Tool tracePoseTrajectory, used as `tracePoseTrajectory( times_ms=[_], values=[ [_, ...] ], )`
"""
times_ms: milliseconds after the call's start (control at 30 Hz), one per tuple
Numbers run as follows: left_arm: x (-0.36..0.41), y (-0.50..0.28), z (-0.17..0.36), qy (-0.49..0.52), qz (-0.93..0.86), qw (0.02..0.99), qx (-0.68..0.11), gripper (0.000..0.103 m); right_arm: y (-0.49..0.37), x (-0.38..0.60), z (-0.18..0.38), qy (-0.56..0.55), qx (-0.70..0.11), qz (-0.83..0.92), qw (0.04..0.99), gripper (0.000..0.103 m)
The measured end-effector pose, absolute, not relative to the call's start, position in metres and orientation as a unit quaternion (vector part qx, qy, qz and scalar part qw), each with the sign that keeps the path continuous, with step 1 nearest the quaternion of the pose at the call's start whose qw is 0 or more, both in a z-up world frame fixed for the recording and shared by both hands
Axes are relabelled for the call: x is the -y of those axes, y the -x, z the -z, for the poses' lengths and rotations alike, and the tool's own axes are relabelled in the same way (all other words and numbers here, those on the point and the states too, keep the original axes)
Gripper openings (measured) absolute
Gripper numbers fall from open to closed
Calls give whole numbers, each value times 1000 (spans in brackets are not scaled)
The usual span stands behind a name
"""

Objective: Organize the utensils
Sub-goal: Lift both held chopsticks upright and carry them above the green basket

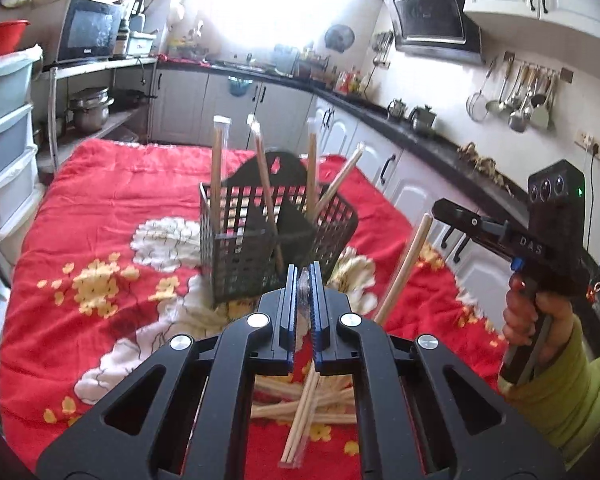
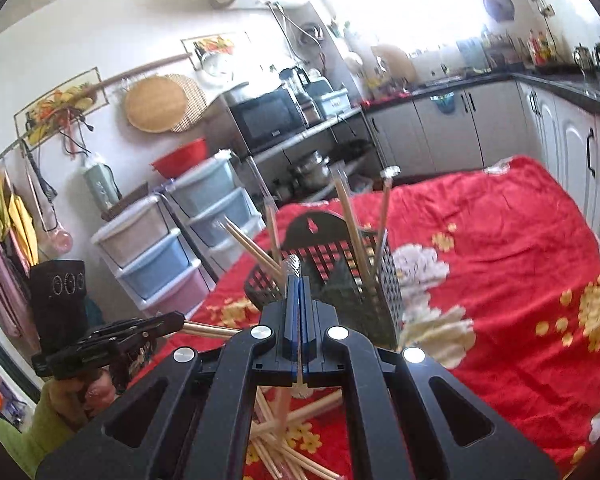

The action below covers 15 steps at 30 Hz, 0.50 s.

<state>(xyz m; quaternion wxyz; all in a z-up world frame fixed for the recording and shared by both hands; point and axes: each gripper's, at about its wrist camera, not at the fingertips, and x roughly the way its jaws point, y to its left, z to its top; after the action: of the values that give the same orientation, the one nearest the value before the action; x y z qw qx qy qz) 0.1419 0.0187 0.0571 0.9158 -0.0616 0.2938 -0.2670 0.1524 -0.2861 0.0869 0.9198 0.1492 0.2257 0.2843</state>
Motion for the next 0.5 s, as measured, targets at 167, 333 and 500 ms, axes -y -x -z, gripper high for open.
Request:
tracePoseTrajectory(
  times_ms=[167, 333, 500],
  values=[
    [-16, -141, -74, 67, 273, 920, -274, 3, -147, 284, -102, -143, -207, -287, 924, 1],
    [-13, -138, -90, 70, 280, 923, -253, 3, -142, 283, -115, -135, -189, -287, 929, 1],
    [-10, -135, -103, 73, 287, 925, -236, 3, -140, 285, -124, -133, -177, -286, 932, 1]
  ],
)
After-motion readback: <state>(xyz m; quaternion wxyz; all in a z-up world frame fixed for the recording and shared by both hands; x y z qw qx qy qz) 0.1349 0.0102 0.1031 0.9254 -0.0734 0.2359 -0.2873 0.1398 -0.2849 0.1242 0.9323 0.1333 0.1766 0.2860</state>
